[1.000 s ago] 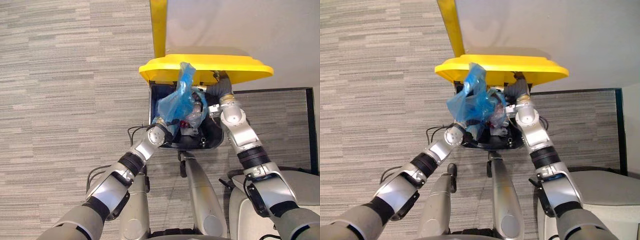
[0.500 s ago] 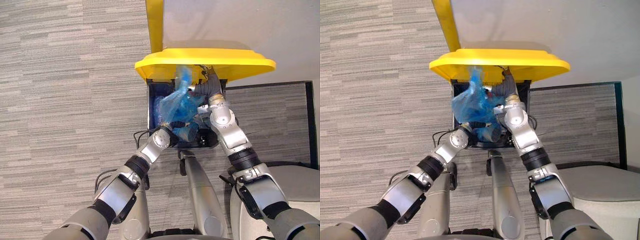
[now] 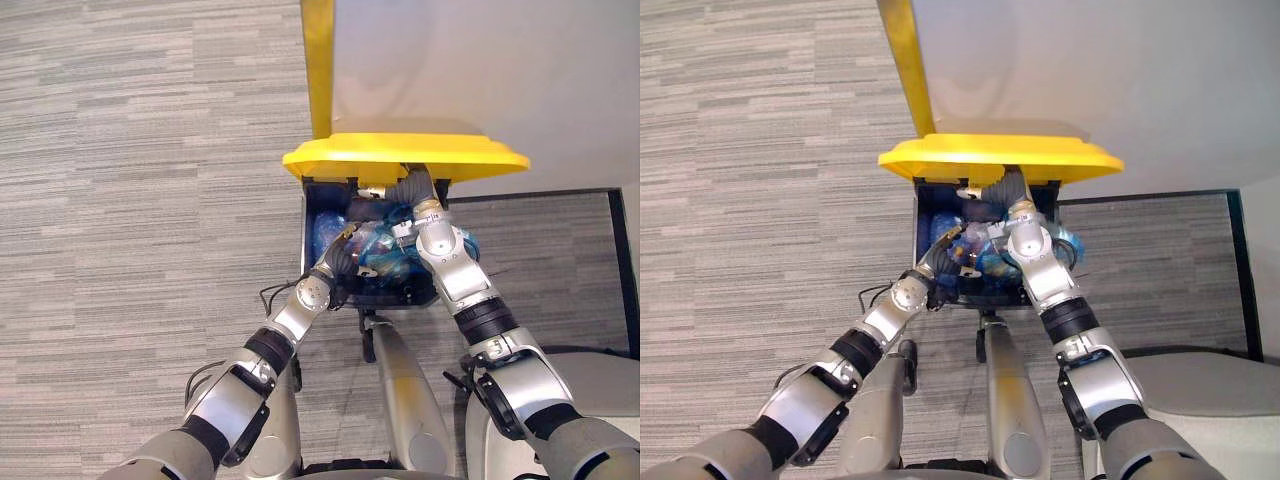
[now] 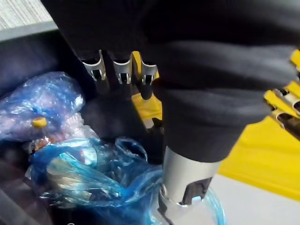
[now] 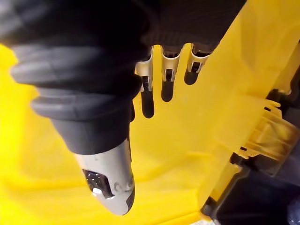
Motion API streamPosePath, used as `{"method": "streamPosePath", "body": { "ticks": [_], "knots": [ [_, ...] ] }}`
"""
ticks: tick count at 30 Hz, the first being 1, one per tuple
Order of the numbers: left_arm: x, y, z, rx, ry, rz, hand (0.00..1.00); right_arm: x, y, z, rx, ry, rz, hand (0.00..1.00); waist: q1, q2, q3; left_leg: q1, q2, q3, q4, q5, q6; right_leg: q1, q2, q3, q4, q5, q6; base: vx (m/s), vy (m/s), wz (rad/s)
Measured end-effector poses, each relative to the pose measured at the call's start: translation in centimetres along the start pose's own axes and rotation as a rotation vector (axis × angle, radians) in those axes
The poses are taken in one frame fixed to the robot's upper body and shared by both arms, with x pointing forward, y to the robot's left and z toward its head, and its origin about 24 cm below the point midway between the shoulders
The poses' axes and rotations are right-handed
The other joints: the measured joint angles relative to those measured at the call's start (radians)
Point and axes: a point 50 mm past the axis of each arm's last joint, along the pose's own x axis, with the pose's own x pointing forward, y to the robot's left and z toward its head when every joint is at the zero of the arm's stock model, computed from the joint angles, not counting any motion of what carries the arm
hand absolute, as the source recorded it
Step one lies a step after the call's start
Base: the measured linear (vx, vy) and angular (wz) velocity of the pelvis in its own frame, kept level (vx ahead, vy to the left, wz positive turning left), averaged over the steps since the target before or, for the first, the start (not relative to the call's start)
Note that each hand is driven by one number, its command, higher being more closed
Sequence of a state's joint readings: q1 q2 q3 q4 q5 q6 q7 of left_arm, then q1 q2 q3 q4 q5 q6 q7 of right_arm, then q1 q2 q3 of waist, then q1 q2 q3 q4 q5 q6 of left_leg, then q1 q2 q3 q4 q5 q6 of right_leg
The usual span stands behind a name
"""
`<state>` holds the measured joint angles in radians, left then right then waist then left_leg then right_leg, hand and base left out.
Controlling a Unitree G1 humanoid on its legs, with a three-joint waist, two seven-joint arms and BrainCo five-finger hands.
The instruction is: Gather rubbish on tea table into small bin, then transfer packed bag to large trash can.
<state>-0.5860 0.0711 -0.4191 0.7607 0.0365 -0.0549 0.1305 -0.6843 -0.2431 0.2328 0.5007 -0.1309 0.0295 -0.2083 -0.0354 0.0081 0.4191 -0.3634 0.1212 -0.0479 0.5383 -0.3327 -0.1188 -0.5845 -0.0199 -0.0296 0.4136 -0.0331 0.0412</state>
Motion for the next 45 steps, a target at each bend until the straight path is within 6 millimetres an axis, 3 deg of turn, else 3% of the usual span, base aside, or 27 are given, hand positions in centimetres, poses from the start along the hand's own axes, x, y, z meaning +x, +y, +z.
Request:
{"method": "streamPosePath", "body": {
  "ticks": [2, 4, 8, 10, 15, 22, 26, 27, 32, 33, 34, 35, 36, 37, 40, 42, 43, 44, 45],
  "knots": [
    [-0.9, 0.7, -1.3, -0.028, 0.022, 0.026, 0.0, -1.1, 0.4, -1.9, -0.012, 0.056, 0.024, 0.0, -0.002, -0.001, -0.005, 0.05, 0.001, -0.013, -0.035, 0.012, -0.004, 0.054, 0.001, -0.017, -0.024, 0.0, 0.0, 0.05, -0.018, 0.19],
    [-2.5, 1.8, -3.1, -0.115, 0.047, 0.073, 0.0, -3.1, 0.7, -5.0, -0.024, 0.154, 0.04, 0.0, -0.001, 0.001, -0.055, 0.081, 0.001, -0.024, -0.081, 0.025, -0.003, 0.088, 0.0, -0.028, -0.058, 0.001, -0.002, 0.07, -0.019, 0.17],
    [-4.9, 3.3, -5.8, -0.206, 0.094, 0.145, 0.0, -5.5, 0.7, -8.0, -0.021, 0.262, 0.048, 0.0, 0.001, 0.003, -0.078, 0.144, 0.003, -0.036, -0.13, 0.042, -0.004, 0.152, -0.001, -0.046, -0.091, 0.001, -0.002, 0.05, -0.008, 0.12],
    [-6.8, 3.9, -8.1, -0.274, 0.156, 0.189, 0.0, -7.5, 0.6, -10.3, -0.029, 0.352, 0.055, 0.0, 0.018, 0.003, -0.11, 0.183, 0.002, -0.041, -0.173, 0.059, -0.005, 0.183, -0.003, -0.053, -0.106, 0.0, -0.001, 0.06, -0.021, 0.1],
    [-10.0, 4.4, -11.7, -0.322, 0.275, 0.24, 0.0, -10.8, 0.5, -13.2, -0.008, 0.478, 0.042, 0.0, 0.022, 0.003, -0.14, 0.247, -0.001, -0.076, -0.225, 0.086, -0.006, 0.251, -0.018, -0.088, -0.122, -0.011, 0.008, 0.03, -0.026, 0.24],
    [-17.3, 5.6, -19.1, -0.395, 0.612, 0.427, 0.0, -15.6, 1.0, -16.9, 0.043, 0.673, 0.039, 0.0, 0.026, -0.016, -0.228, 0.31, -0.001, -0.101, -0.279, 0.111, -0.008, 0.304, -0.02, -0.114, -0.123, -0.035, 0.02, -0.02, -0.049, 0.14],
    [-19.7, 5.0, -20.8, -0.388, 0.724, 0.442, 0.0, -17.4, 1.5, -17.9, 0.06, 0.739, 0.045, 0.0, 0.035, -0.03, -0.241, 0.331, -0.001, -0.097, -0.277, 0.113, -0.008, 0.321, -0.017, -0.105, -0.123, -0.035, 0.021, -0.04, -0.031, -0.04],
    [-20.2, 4.7, -21.1, -0.394, 0.742, 0.449, 0.0, -17.9, 1.7, -18.2, 0.063, 0.757, 0.051, 0.0, 0.05, -0.033, -0.242, 0.344, -0.001, -0.085, -0.268, 0.111, -0.007, 0.329, -0.017, -0.094, -0.119, -0.036, 0.023, -0.04, 0.028, -0.21],
    [-21.6, 4.1, -21.7, -0.411, 0.785, 0.475, 0.0, -18.7, 3.0, -18.2, 0.118, 0.782, 0.066, 0.0, 0.055, -0.051, -0.23, 0.34, -0.011, -0.044, -0.152, 0.059, 0.009, 0.333, -0.016, -0.047, -0.074, -0.033, 0.031, -0.09, 0.06, -0.27],
    [-21.7, 3.7, -21.8, -0.419, 0.791, 0.476, 0.0, -19.4, 3.5, -18.3, 0.138, 0.799, 0.066, 0.0, 0.056, -0.058, -0.226, 0.33, -0.017, -0.036, -0.112, 0.044, 0.014, 0.33, -0.02, -0.038, -0.063, -0.029, 0.037, -0.15, 0.09, -0.21],
    [-21.5, 3.3, -21.7, -0.431, 0.79, 0.474, 0.0, -20.3, 3.7, -18.4, 0.176, 0.817, 0.052, 0.0, 0.057, -0.063, -0.226, 0.305, -0.021, -0.027, -0.084, 0.039, 0.023, 0.322, -0.024, -0.029, -0.083, -0.009, 0.071, -0.17, 0.065, -0.22],
    [-21.4, 3.1, -21.7, -0.439, 0.788, 0.472, 0.0, -20.7, 3.8, -18.4, 0.195, 0.825, 0.041, 0.0, 0.058, -0.051, -0.226, 0.293, -0.001, -0.024, -0.092, 0.046, 0.031, 0.317, -0.023, -0.038, -0.091, -0.018, 0.093, -0.21, 0.021, -0.37],
    [-21.1, 2.4, -21.5, -0.461, 0.784, 0.467, 0.0, -21.2, 4.2, -18.4, 0.233, 0.842, 0.02, 0.0, 0.068, -0.045, -0.217, 0.28, 0.004, 0.003, -0.108, 0.067, 0.037, 0.249, -0.042, -0.056, 0.078, -0.054, 0.041, -0.22, -0.013, -0.4],
    [-21.0, 2.0, -21.5, -0.475, 0.785, 0.465, 0.0, -22.3, 4.5, -18.7, 0.26, 0.878, -0.001, 0.0, 0.069, -0.057, -0.218, 0.273, 0.002, 0.017, -0.115, 0.082, 0.04, 0.225, -0.074, -0.063, 0.27, -0.094, 0.022, -0.21, -0.01, -0.35],
    [-20.7, 1.5, -21.2, -0.49, 0.778, 0.46, 0.0, -25.0, 4.9, -19.4, 0.312, 0.967, -0.051, 0.0, 0.081, -0.082, -0.234, 0.248, 0.002, 0.023, -0.148, 0.119, 0.02, 0.33, -0.159, -0.084, 0.471, -0.171, 0.02, -0.12, -0.096, -0.16],
    [-20.1, 1.6, -20.9, -0.496, 0.758, 0.47, 0.0, -25.1, 4.3, -19.7, 0.322, 0.981, -0.096, 0.0, 0.076, -0.088, -0.243, 0.208, 0.021, 0.037, -0.166, 0.141, -0.001, 0.375, -0.142, -0.124, 0.325, -0.234, 0.049, -0.11, -0.203, -0.38],
    [-19.8, 1.1, -20.8, -0.512, 0.757, 0.466, 0.0, -25.0, 4.2, -20.0, 0.326, 0.998, -0.119, 0.0, 0.093, -0.077, -0.25, 0.216, 0.038, 0.071, -0.224, 0.192, -0.001, 0.383, -0.116, -0.134, 0.215, -0.237, 0.049, -0.08, -0.171, -0.67],
    [-19.7, 0.7, -20.7, -0.522, 0.76, 0.463, 0.0, -25.1, 3.6, -20.4, 0.313, 1.004, -0.141, 0.0, 0.1, -0.074, -0.253, 0.225, 0.041, 0.102, -0.264, 0.221, 0.011, 0.393, -0.107, -0.134, 0.152, -0.24, 0.043, -0.05, -0.125, -0.79],
    [-19.4, 0.3, -20.7, -0.534, 0.766, 0.454, 0.0, -25.4, 3.0, -21.0, 0.303, 1.026, -0.159, 0.0, 0.096, -0.064, -0.255, 0.241, 0.046, 0.135, -0.332, 0.265, 0.008, 0.423, -0.089, -0.13, 0.039, -0.24, 0.005, -0.06, -0.124, -0.45]
  ]
}}
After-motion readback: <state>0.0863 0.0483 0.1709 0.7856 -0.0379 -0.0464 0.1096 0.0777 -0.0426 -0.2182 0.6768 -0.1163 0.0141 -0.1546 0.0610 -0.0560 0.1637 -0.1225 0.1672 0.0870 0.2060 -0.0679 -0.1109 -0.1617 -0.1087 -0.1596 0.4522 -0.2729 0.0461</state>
